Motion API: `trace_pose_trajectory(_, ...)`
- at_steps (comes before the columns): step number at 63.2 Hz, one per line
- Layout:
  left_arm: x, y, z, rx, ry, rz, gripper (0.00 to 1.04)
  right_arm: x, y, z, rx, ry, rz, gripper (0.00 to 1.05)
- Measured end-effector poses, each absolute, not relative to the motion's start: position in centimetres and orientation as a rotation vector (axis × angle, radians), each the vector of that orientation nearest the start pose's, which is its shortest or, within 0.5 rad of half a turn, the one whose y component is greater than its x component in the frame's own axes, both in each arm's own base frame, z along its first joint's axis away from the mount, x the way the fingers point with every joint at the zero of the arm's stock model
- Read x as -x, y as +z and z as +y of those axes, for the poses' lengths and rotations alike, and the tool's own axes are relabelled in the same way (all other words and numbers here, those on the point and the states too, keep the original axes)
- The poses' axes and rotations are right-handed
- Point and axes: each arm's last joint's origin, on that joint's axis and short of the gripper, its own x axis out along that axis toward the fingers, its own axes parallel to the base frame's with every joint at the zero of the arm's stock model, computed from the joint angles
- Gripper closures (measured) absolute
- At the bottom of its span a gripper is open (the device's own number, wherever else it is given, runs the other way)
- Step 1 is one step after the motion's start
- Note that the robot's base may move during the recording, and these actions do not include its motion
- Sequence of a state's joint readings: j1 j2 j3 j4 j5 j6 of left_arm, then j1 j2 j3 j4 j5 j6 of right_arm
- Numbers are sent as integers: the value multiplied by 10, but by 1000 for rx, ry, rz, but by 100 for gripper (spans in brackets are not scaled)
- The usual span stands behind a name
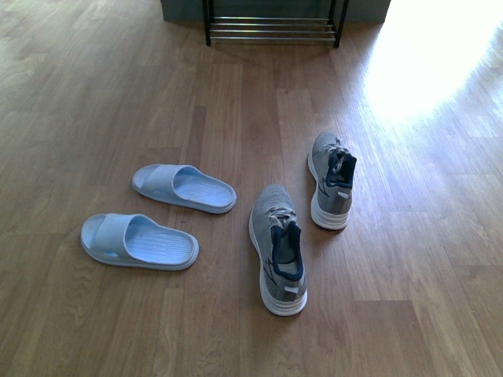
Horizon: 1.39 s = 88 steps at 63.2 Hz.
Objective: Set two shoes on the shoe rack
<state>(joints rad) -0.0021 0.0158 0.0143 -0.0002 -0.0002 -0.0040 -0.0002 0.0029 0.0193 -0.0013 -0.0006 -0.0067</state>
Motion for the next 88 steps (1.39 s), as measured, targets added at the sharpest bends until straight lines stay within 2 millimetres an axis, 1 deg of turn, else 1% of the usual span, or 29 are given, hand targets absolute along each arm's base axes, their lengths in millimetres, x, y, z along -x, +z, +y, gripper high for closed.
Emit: trace_pose_trajectory(88,-98,167,0,4,-2,2,9,-97,170,0,7,0,-15,9)
